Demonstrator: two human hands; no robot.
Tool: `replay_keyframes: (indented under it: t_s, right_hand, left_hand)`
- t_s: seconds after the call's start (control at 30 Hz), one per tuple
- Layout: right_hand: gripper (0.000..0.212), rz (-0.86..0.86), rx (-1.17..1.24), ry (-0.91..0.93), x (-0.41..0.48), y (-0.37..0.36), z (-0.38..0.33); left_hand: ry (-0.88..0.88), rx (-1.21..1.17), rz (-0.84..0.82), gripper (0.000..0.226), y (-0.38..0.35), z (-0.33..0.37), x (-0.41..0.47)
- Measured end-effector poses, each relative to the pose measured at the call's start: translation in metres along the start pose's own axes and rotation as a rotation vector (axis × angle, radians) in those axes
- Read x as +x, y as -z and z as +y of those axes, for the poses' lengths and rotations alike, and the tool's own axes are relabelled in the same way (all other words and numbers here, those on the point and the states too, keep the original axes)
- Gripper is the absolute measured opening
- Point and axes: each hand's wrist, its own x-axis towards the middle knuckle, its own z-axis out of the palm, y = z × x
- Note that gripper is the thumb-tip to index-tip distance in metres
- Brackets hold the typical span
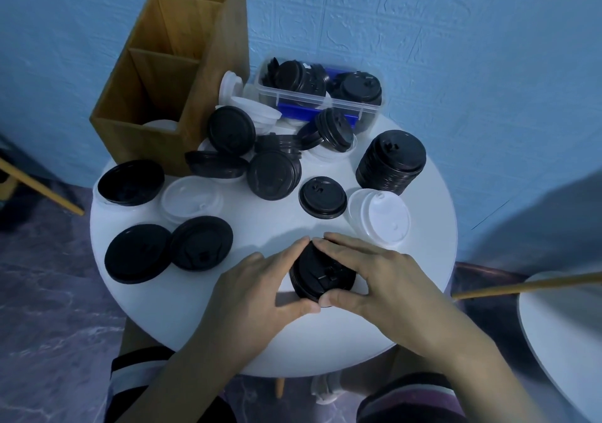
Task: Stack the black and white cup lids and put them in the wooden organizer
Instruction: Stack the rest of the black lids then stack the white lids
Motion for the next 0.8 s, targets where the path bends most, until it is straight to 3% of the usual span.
replay_keyframes:
  t_s: [0.23, 0.4, 0.5, 0.57, 0.67, 0.8]
  right_hand:
    - [0.075, 0.061, -0.088, 0.046, 0.0, -0.009, -0.001]
    - [0.079, 0.157, 0.119, -0.055, -0.003, -0.021, 0.013]
    - [0.07, 0.211, 0.269, -0.11, -0.004, -0.025, 0.017]
    - [0.064, 0.206, 0.32, -0.115, -0.003, -0.026, 0.019]
    - [0.067, 0.186, 0.305, -0.115, 0.001, -0.028, 0.02]
    - [0.071, 0.068, 0.326, -0.088, 0.01, -0.023, 0.02]
  left_hand:
    - [0.002, 0.012, 0.035, 0.083, -0.004, -0.004, -0.001]
    - [0.008, -0.016, 0.031, 0.086, -0.006, -0.004, -0.001]
    - [0.019, -0.05, 0.022, 0.083, -0.006, -0.005, 0.0]
    - [0.009, -0.068, 0.03, 0.085, -0.003, -0.007, -0.001]
    - [0.045, -0.236, 0.029, 0.088, -0.001, -0.004, -0.003]
    - [0.044, -0.252, 0.061, 0.081, 0.0, -0.005, 0.0]
